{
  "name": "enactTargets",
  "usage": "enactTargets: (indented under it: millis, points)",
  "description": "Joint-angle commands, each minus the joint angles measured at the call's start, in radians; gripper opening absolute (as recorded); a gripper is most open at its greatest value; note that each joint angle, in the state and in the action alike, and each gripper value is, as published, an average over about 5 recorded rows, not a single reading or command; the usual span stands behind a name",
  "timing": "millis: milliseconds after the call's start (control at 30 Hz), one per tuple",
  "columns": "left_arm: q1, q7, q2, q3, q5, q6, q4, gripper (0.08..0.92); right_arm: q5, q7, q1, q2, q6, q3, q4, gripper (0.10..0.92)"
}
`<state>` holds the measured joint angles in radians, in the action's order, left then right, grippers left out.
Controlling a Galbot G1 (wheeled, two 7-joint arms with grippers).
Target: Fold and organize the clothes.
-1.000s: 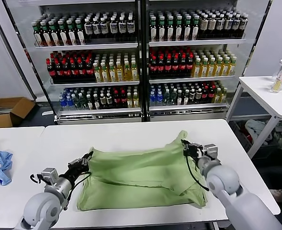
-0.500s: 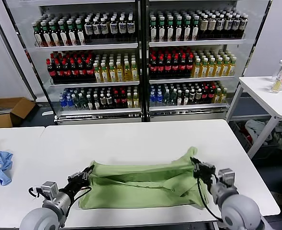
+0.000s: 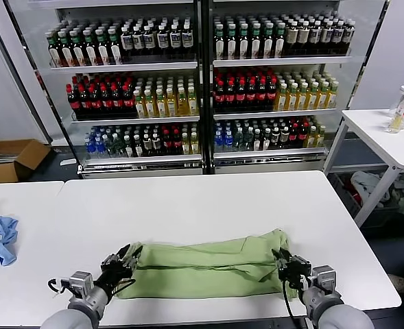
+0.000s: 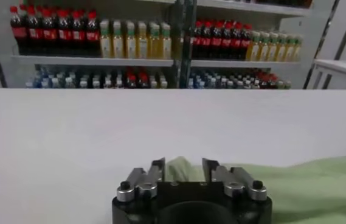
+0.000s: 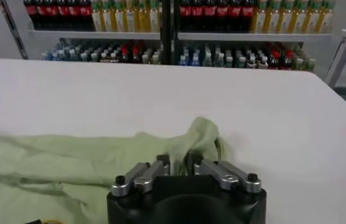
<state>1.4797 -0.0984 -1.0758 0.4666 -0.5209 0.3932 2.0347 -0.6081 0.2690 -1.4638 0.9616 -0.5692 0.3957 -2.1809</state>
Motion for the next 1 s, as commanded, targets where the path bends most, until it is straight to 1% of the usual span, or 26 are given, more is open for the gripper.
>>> enactTargets:
  millis: [33, 200, 367, 467, 533, 633, 733, 1000]
  points:
    - [0.037, -0.071, -0.093, -0.022, 0.219, -0.023, -0.014, 0.504, 0.025, 0.003, -0.038, 0.008, -0.008, -0.002, -0.022, 0.457]
    - [0.036, -0.100, -0.128, -0.033, 0.256, 0.004, -0.041, 0.651, 0.024, 0.003, -0.034, 0.005, -0.008, -0.006, -0.023, 0.605]
    - [0.045, -0.104, -0.138, -0.036, 0.258, 0.033, -0.045, 0.785, 0.021, 0.003, -0.030, 0.001, -0.008, -0.004, -0.022, 0.734]
    - [0.049, -0.096, -0.139, -0.035, 0.246, 0.045, -0.042, 0.817, 0.019, 0.003, -0.028, -0.001, -0.008, -0.004, -0.022, 0.799]
    - [0.050, -0.088, -0.139, -0.033, 0.226, 0.053, -0.040, 0.821, 0.017, 0.003, -0.026, -0.003, -0.008, -0.004, -0.022, 0.816]
    - [0.049, -0.076, -0.137, -0.026, 0.180, 0.068, -0.039, 0.790, 0.014, 0.003, -0.021, -0.005, -0.008, -0.004, -0.023, 0.822]
    - [0.046, -0.062, -0.134, -0.016, 0.118, 0.079, -0.046, 0.715, 0.012, 0.003, -0.017, -0.009, -0.008, -0.003, -0.023, 0.823]
    - [0.036, -0.042, -0.123, 0.035, -0.115, 0.101, -0.055, 0.481, 0.007, 0.005, -0.011, -0.021, -0.007, 0.002, -0.030, 0.822]
